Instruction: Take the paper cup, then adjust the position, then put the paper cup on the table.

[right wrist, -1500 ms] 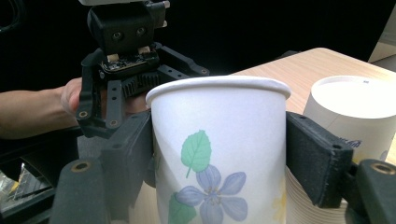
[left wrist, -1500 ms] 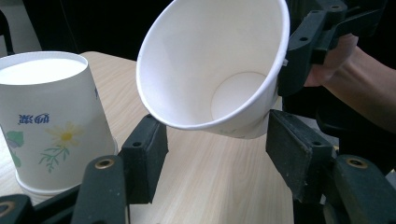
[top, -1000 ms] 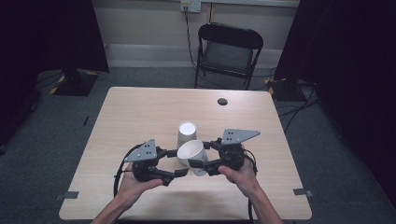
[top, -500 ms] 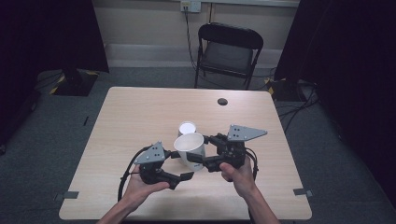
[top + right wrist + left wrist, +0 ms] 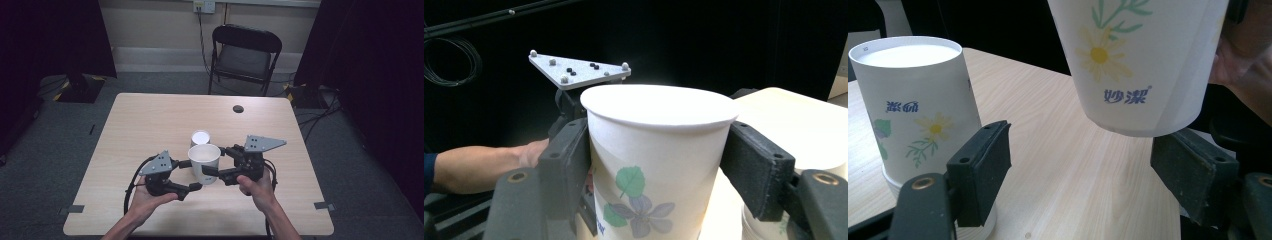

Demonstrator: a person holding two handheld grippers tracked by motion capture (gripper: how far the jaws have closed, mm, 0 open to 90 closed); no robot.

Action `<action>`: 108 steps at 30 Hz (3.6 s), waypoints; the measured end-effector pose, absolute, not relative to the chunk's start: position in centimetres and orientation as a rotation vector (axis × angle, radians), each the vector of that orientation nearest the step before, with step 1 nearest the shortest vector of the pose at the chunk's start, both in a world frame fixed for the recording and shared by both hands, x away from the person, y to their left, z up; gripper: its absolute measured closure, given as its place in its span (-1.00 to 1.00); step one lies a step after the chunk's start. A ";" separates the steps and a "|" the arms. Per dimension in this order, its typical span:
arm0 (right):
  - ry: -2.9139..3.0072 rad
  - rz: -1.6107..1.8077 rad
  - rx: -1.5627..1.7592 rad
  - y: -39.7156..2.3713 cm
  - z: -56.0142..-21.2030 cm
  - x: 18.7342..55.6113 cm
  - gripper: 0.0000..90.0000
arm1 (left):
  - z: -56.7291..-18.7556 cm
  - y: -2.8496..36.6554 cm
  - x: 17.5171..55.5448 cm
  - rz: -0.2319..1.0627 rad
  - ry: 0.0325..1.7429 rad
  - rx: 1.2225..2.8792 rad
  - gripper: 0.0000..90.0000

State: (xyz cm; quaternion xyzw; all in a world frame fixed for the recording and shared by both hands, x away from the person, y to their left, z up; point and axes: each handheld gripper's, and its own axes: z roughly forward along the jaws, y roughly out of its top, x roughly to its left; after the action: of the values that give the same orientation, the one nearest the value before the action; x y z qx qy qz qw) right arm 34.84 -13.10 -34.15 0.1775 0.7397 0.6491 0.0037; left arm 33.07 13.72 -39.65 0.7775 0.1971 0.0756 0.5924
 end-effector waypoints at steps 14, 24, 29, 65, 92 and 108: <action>2.321 2.022 0.578 -13.9 -34.5 35.0 -0.30 | -40.0 14.4 33.5 0.167 0.489 1.816 -0.48; 2.301 1.996 0.624 -15.4 -34.8 34.9 -0.30 | -40.8 15.7 33.9 0.182 0.564 1.828 -0.51; 2.289 1.978 0.649 -16.1 -34.8 34.9 -0.30 | -41.2 16.6 34.1 0.195 0.603 1.842 -0.60; 2.148 1.763 0.942 -21.9 -38.1 38.1 -0.31 | -46.6 24.1 36.3 0.367 0.974 2.045 -0.65; 2.119 1.507 1.132 -24.1 -42.4 43.6 -0.33 | -49.3 24.2 38.1 0.425 1.102 2.188 -0.68; 2.202 1.361 1.152 -22.7 -44.8 45.2 -0.34 | -50.1 24.7 37.7 0.466 1.068 2.113 -0.79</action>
State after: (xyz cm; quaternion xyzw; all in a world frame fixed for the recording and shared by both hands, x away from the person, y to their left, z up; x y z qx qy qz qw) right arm 45.21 -22.67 -44.82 0.4018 0.7680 0.4746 0.1535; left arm 37.70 24.71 -50.11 0.8182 0.4136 0.1803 0.3563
